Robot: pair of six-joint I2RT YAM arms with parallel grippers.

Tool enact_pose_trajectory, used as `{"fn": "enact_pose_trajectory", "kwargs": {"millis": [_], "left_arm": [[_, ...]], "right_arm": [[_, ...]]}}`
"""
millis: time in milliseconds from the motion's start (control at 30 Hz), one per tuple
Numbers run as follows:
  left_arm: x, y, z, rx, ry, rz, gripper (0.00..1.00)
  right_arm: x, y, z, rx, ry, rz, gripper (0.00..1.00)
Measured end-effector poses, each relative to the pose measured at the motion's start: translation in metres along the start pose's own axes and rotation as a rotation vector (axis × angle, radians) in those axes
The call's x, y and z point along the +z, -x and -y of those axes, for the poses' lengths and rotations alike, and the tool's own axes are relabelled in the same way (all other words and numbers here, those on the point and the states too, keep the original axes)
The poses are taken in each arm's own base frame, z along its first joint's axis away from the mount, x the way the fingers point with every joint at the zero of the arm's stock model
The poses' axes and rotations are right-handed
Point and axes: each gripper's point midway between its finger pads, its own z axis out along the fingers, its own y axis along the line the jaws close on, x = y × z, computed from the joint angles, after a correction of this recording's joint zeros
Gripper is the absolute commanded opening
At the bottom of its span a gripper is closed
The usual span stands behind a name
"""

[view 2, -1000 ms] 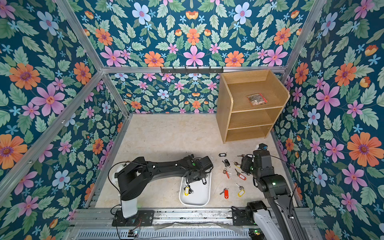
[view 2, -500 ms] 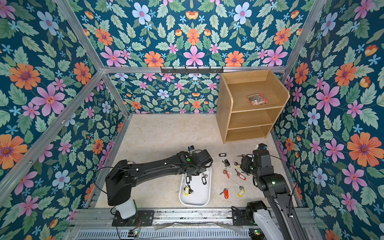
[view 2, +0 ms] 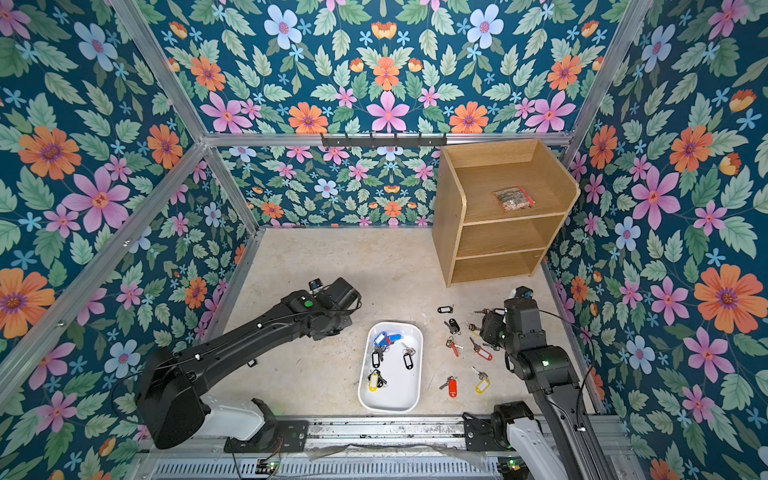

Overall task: Take the keys out of the storage box
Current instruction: Place the key at the center of the board, then pick up the key from the storage box.

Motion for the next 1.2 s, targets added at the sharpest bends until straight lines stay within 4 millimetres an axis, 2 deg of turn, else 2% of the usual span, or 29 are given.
{"fn": "enact_pose_trajectory", "kwargs": {"millis": [100,200,233,300,367,400,467,567,700,767,833,933,1000,1200], "left_arm": [[0.020,0.003,-0.026,-0.006,0.061,-0.034,0.00],[0.039,-0.002,-0.036,0.009,0.079,-0.079,0.00],[0.043,-0.004,-0.037,0.008,0.081,-0.090,0.05],[0.053,-0.009,-0.038,0.023,0.084,-0.123,0.40],[0.057,-0.010,-0.033,0.027,0.070,-0.138,0.57],[0.056,-0.010,-0.030,0.034,0.059,-0.140,0.72],[0.050,-0.005,-0.021,0.033,0.025,-0.128,0.77],[0.029,0.009,-0.005,0.048,-0.042,-0.078,0.76],[-0.015,0.023,0.030,0.125,-0.154,0.018,0.69],[-0.034,0.020,0.051,0.175,-0.205,0.045,0.66],[-0.046,0.009,0.074,0.245,-0.248,0.046,0.61],[-0.049,-0.022,0.106,0.343,-0.288,-0.003,0.53],[-0.042,-0.043,0.120,0.396,-0.297,-0.046,0.51],[-0.016,-0.089,0.143,0.409,-0.309,-0.147,0.50]], "right_arm": [[0.000,0.000,0.000,0.000,0.000,0.000,0.58],[0.000,0.000,0.000,0.000,0.000,0.000,0.59],[0.000,0.000,0.000,0.000,-0.001,0.000,0.59],[0.000,0.000,0.000,0.000,-0.002,0.002,0.59],[0.000,0.000,0.000,-0.001,-0.001,0.001,0.59],[0.000,0.000,0.000,-0.001,-0.001,0.001,0.59],[0.000,0.000,0.000,-0.002,-0.002,-0.001,0.59],[0.001,0.000,0.000,-0.002,-0.003,-0.004,0.59],[0.002,-0.001,0.000,-0.002,-0.006,-0.009,0.59],[0.003,-0.001,0.000,-0.003,-0.008,-0.013,0.59],[0.004,-0.002,0.001,-0.003,-0.010,-0.016,0.59],[0.005,-0.002,0.001,-0.003,-0.012,-0.019,0.59],[0.005,-0.002,0.001,-0.003,-0.014,-0.022,0.59],[0.006,-0.003,0.001,-0.003,-0.015,-0.024,0.59]]}}
